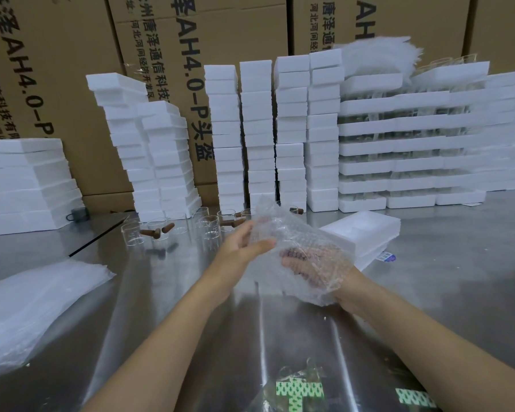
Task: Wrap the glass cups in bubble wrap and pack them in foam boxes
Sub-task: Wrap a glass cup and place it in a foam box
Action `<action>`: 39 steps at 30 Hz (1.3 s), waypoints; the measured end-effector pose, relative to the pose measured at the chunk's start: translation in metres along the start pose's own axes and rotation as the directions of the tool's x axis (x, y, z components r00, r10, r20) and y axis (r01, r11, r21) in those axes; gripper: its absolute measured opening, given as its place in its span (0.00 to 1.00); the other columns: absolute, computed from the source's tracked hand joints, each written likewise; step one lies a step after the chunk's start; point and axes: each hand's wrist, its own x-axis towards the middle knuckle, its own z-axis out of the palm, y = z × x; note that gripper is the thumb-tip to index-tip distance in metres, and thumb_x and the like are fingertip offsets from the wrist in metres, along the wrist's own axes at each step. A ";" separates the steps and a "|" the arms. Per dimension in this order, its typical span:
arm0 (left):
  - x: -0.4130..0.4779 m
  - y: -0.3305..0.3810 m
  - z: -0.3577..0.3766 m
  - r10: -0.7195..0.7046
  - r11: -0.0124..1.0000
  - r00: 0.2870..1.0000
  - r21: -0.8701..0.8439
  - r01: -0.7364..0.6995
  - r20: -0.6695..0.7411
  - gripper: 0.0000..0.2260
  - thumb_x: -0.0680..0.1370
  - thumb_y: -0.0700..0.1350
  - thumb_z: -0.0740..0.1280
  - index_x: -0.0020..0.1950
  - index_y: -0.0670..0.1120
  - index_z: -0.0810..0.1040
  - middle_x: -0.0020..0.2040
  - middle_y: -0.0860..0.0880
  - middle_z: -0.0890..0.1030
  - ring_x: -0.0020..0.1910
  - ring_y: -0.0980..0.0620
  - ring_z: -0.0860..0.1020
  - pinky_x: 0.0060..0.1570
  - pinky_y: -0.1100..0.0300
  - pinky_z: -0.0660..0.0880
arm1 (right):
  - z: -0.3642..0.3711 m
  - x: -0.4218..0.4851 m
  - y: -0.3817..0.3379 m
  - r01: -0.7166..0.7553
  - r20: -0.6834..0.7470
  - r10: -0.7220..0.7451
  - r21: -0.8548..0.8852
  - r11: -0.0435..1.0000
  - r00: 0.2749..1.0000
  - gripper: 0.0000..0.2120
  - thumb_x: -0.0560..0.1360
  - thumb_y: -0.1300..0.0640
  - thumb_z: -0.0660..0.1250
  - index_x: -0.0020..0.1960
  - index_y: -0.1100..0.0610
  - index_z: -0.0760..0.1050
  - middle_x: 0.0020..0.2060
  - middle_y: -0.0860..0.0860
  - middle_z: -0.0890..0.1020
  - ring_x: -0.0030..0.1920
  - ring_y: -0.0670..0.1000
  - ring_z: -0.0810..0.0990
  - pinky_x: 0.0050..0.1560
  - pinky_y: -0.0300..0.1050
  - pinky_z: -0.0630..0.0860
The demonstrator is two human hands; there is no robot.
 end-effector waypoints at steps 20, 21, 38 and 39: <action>-0.008 -0.007 0.027 -0.052 0.992 0.997 -0.117 0.045 -0.059 0.49 0.60 0.67 0.85 0.76 0.53 0.75 0.68 0.49 0.84 0.67 0.47 0.83 0.71 0.42 0.77 | 0.001 0.020 0.025 -0.053 -0.011 0.054 0.098 0.994 0.998 0.09 0.85 0.64 0.62 0.61 0.60 0.79 0.49 0.50 0.87 0.43 0.46 0.88 0.39 0.38 0.83; -0.009 -0.007 0.027 -0.058 0.990 0.997 -0.133 0.052 -0.042 0.49 0.61 0.67 0.85 0.77 0.52 0.74 0.67 0.48 0.85 0.66 0.46 0.84 0.70 0.41 0.77 | 0.000 0.020 0.025 -0.057 -0.009 0.058 0.075 0.996 0.998 0.10 0.85 0.64 0.63 0.64 0.62 0.79 0.53 0.54 0.86 0.46 0.48 0.87 0.40 0.39 0.83; -0.001 0.000 0.012 -0.141 0.934 0.985 -0.343 0.097 -0.104 0.28 0.75 0.58 0.79 0.70 0.43 0.82 0.64 0.41 0.86 0.67 0.39 0.83 0.75 0.37 0.72 | 0.014 0.001 -0.010 0.136 -0.022 -0.137 -0.017 0.991 0.990 0.02 0.77 0.58 0.76 0.50 0.53 0.86 0.47 0.50 0.88 0.45 0.50 0.85 0.46 0.44 0.80; 0.000 0.000 0.008 -0.154 0.916 0.977 -0.393 0.084 -0.150 0.30 0.75 0.57 0.79 0.71 0.43 0.81 0.64 0.42 0.86 0.67 0.40 0.83 0.76 0.37 0.71 | 0.014 0.000 -0.012 0.182 -0.120 -0.183 -0.017 0.983 0.976 0.01 0.76 0.56 0.77 0.47 0.52 0.87 0.44 0.47 0.88 0.43 0.48 0.83 0.45 0.43 0.78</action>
